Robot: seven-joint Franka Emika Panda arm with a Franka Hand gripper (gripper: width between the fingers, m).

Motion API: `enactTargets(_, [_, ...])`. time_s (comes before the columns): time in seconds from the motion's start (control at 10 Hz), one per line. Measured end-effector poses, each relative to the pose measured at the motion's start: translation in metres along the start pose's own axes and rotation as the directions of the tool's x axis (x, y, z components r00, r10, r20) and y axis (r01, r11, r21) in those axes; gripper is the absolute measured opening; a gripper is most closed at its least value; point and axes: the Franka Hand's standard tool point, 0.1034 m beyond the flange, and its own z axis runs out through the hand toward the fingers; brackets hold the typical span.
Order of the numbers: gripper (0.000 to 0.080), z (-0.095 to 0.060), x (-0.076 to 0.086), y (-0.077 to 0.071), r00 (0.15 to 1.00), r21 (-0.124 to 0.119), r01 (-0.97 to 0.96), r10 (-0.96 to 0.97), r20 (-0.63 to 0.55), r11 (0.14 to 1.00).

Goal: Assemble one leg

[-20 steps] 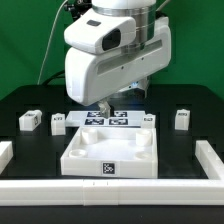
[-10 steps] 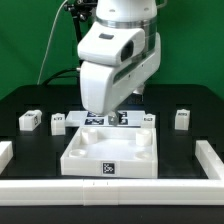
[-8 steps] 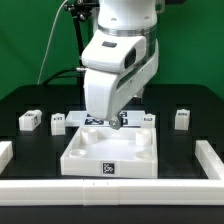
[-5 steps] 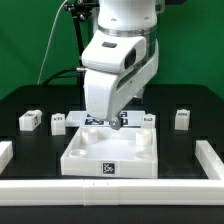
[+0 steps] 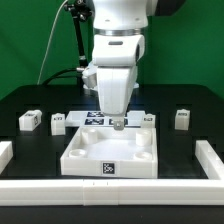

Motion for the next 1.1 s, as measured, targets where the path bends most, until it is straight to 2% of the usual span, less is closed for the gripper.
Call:
enactTargets(0.4, [0.065, 0.002, -0.001, -0.002, 1.0, 0.004, 0.006, -0.006, 0.001, 1.0])
enactTargets(0.5, [0.065, 0.006, -0.001, -0.008, 1.0, 0.01, 0.01, -0.01, 0.002, 1.0])
enactTargets(0.6, [0.065, 0.012, 0.0, -0.017, 1.0, 0.004, 0.016, -0.016, -0.001, 1.0])
enactTargets(0.7, [0.065, 0.019, 0.003, -0.029, 1.0, 0.013, 0.025, -0.025, -0.002, 1.0])
enactTargets(0.8, [0.065, 0.023, 0.005, -0.034, 1.0, 0.008, 0.03, -0.03, -0.005, 1.0])
enactTargets(1.0, [0.065, 0.043, 0.003, -0.051, 0.999, 0.017, 0.032, -0.032, -0.01, 0.999])
enactTargets(1.1, [0.065, 0.052, 0.0, -0.053, 1.0, 0.019, 0.026, -0.026, -0.013, 0.999])
